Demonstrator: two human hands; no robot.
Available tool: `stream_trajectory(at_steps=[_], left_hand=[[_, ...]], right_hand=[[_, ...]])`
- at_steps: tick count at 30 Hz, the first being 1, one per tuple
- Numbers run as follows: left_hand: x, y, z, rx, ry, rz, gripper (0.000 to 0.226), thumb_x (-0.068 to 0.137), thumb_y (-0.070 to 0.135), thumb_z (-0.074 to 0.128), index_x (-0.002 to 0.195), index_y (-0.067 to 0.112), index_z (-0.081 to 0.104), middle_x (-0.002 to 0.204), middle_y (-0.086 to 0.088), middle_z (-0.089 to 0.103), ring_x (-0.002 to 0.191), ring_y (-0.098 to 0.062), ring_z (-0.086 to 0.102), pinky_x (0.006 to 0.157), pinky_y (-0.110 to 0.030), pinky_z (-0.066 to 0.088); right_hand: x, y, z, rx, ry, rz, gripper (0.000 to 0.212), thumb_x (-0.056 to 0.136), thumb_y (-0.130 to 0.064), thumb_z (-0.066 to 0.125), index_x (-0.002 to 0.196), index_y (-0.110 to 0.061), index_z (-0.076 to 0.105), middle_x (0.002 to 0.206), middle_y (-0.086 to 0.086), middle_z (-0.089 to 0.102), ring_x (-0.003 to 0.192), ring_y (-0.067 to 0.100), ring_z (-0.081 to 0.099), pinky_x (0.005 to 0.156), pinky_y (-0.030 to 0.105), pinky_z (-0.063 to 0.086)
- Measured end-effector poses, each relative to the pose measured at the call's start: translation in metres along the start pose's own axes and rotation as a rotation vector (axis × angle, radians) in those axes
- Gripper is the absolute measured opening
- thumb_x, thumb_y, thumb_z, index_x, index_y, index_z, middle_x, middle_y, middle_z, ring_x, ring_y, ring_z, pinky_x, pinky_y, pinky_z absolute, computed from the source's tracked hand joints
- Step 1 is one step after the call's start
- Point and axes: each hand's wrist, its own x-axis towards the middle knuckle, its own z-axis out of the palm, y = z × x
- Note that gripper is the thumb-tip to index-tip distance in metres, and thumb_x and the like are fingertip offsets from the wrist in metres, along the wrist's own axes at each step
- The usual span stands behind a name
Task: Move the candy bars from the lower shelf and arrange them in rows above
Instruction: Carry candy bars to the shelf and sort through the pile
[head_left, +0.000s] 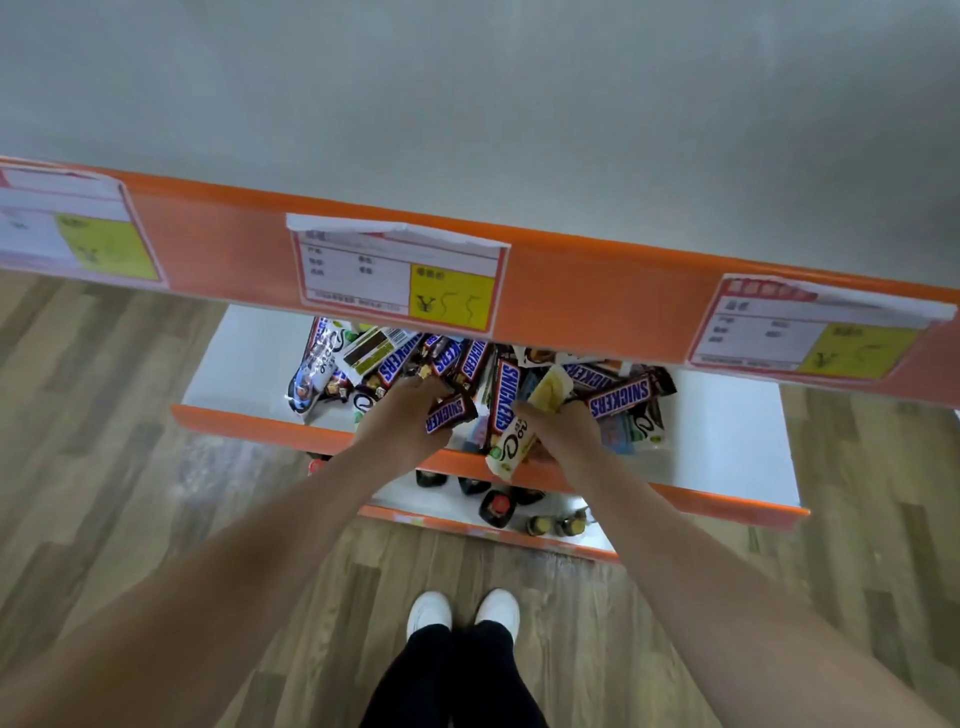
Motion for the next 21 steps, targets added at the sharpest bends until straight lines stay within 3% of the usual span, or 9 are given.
stream_trajectory(at_steps=[3, 5, 8, 10, 12, 14, 18, 19, 21], left_hand=[[0.006, 0.003, 0.001, -0.076, 0.028, 0.014, 0.038, 0.081, 0.023, 0.068, 0.116, 0.018, 0.054, 0.109, -0.001, 0.054, 0.092, -0.018, 0.055, 0.073, -0.032, 0.047], [0.010, 0.004, 0.002, -0.139, 0.052, 0.000, 0.035, 0.080, 0.020, 0.070, 0.112, 0.016, 0.056, 0.107, -0.002, 0.055, 0.085, -0.014, 0.055, 0.067, -0.022, 0.042], [0.012, 0.004, 0.002, -0.236, 0.092, -0.048, 0.037, 0.081, 0.017, 0.069, 0.115, 0.012, 0.053, 0.104, 0.000, 0.055, 0.071, -0.006, 0.052, 0.051, -0.010, 0.036], [0.012, 0.004, 0.001, -0.313, 0.114, -0.083, 0.035, 0.083, 0.016, 0.068, 0.112, 0.013, 0.050, 0.095, 0.005, 0.055, 0.065, -0.004, 0.053, 0.047, -0.011, 0.039], [0.012, 0.004, 0.002, -0.347, 0.127, -0.122, 0.032, 0.083, 0.019, 0.068, 0.108, 0.014, 0.047, 0.093, 0.005, 0.056, 0.068, -0.011, 0.057, 0.054, -0.022, 0.047], [0.011, 0.003, 0.004, -0.351, 0.129, -0.158, 0.028, 0.084, 0.023, 0.067, 0.103, 0.015, 0.048, 0.093, 0.002, 0.059, 0.073, -0.019, 0.058, 0.061, -0.032, 0.047], [0.009, 0.004, 0.010, -0.433, 0.126, -0.200, 0.020, 0.088, 0.025, 0.061, 0.102, 0.013, 0.055, 0.092, 0.001, 0.062, 0.073, -0.018, 0.058, 0.058, -0.025, 0.043], [0.007, 0.006, 0.011, -0.449, 0.137, -0.216, 0.019, 0.090, 0.025, 0.058, 0.104, 0.013, 0.056, 0.093, 0.002, 0.061, 0.071, -0.015, 0.056, 0.057, -0.023, 0.041], [0.007, 0.007, 0.014, -0.481, 0.164, -0.247, 0.021, 0.093, 0.022, 0.053, 0.108, 0.010, 0.059, 0.096, 0.001, 0.061, 0.069, -0.011, 0.052, 0.054, -0.022, 0.037]], right_hand=[[0.001, -0.008, 0.002, 0.334, -0.067, 0.141, 0.030, 0.081, -0.023, 0.073, 0.098, -0.008, 0.053, 0.094, 0.011, 0.064, 0.076, 0.021, 0.064, 0.066, 0.036, 0.058], [0.004, -0.012, 0.007, 0.508, -0.080, 0.208, 0.022, 0.084, -0.015, 0.070, 0.097, -0.008, 0.055, 0.092, 0.011, 0.064, 0.075, 0.021, 0.065, 0.066, 0.035, 0.057], [0.006, -0.011, 0.016, 0.611, -0.072, 0.278, 0.018, 0.088, -0.012, 0.064, 0.104, -0.005, 0.057, 0.103, 0.016, 0.067, 0.090, 0.027, 0.068, 0.078, 0.038, 0.058], [0.004, -0.006, 0.020, 0.587, -0.041, 0.240, 0.005, 0.088, -0.007, 0.061, 0.089, -0.010, 0.058, 0.098, 0.019, 0.068, 0.094, 0.033, 0.067, 0.086, 0.047, 0.054], [0.001, -0.001, 0.018, 0.579, -0.030, 0.197, 0.013, 0.087, 0.000, 0.055, 0.082, -0.012, 0.060, 0.092, 0.023, 0.068, 0.096, 0.039, 0.065, 0.089, 0.053, 0.051], [0.000, 0.001, 0.014, 0.590, -0.088, 0.205, 0.012, 0.089, 0.001, 0.054, 0.083, -0.006, 0.061, 0.084, 0.019, 0.068, 0.085, 0.032, 0.067, 0.085, 0.046, 0.055], [0.000, 0.004, 0.007, 0.282, -0.104, 0.142, 0.021, 0.092, -0.004, 0.048, 0.071, -0.008, 0.048, 0.060, 0.005, 0.053, 0.054, 0.016, 0.052, 0.069, 0.031, 0.055], [0.000, 0.005, 0.006, 0.151, -0.119, 0.105, 0.025, 0.092, -0.005, 0.046, 0.068, -0.010, 0.044, 0.060, 0.002, 0.048, 0.055, 0.015, 0.049, 0.061, 0.026, 0.047], [0.000, 0.009, 0.001, -0.173, -0.098, -0.043, 0.027, 0.092, -0.011, 0.048, 0.066, -0.013, 0.046, 0.067, 0.000, 0.048, 0.066, 0.015, 0.051, 0.060, 0.024, 0.039]])
